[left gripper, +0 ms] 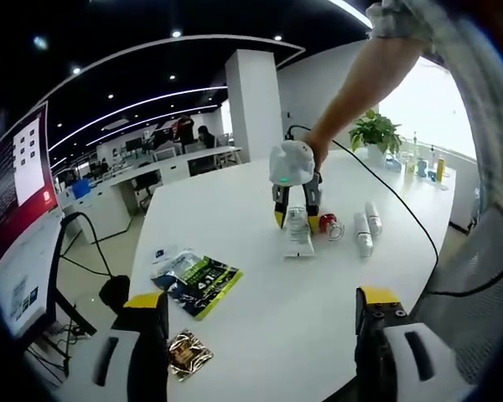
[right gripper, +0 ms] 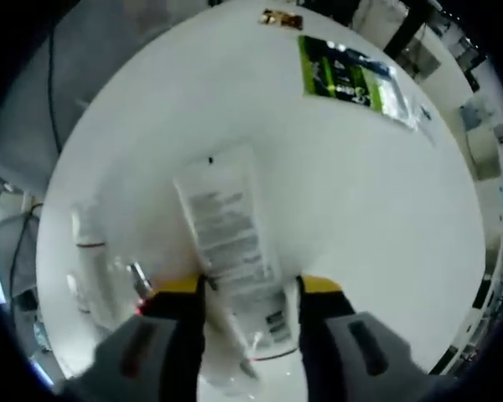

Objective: Arrange the skincare products in the storage area until every visible bottle or jar stands upright without overlapping.

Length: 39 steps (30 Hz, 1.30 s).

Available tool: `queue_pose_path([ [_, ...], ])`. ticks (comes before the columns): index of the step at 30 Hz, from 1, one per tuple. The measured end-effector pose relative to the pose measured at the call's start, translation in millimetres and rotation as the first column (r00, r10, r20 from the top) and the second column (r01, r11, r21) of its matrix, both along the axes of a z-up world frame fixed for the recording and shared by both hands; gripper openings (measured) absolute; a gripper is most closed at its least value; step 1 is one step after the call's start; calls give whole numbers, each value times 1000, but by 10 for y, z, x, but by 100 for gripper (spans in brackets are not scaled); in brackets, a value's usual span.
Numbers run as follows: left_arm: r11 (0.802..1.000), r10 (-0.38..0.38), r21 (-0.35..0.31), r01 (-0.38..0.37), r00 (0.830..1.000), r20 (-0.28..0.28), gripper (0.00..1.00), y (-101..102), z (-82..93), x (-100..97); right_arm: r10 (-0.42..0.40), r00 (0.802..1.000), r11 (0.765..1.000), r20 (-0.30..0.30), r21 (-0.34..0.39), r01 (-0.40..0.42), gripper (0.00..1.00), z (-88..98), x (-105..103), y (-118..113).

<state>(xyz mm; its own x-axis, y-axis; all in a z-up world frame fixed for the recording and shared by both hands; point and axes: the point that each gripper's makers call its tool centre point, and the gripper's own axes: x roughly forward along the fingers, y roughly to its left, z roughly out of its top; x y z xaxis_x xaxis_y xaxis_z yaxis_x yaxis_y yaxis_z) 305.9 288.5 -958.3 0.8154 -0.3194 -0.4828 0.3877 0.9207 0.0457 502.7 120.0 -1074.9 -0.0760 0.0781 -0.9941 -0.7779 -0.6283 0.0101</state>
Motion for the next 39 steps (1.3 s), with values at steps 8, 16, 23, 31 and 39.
queue_pose_path([
  [8,1000,4,7,-4,1000,-3,94,12,-6,-2,-8,1000,1000,-7,8,8,40,4,-10,6],
  [16,1000,-1,13,1,1000,-9,93,4,-24,-9,-26,1000,1000,-4,10,26,30,4,-11,30],
  [23,1000,3,18,-3,1000,-5,93,19,-19,-3,-52,999,999,8,15,52,25,14,-10,27],
  [31,1000,6,24,-5,1000,-4,92,28,-24,-9,-127,992,991,-7,52,127,21,111,56,136],
  [39,1000,12,22,-12,1000,1,92,40,-12,-6,-192,981,969,-20,152,193,21,296,124,320],
])
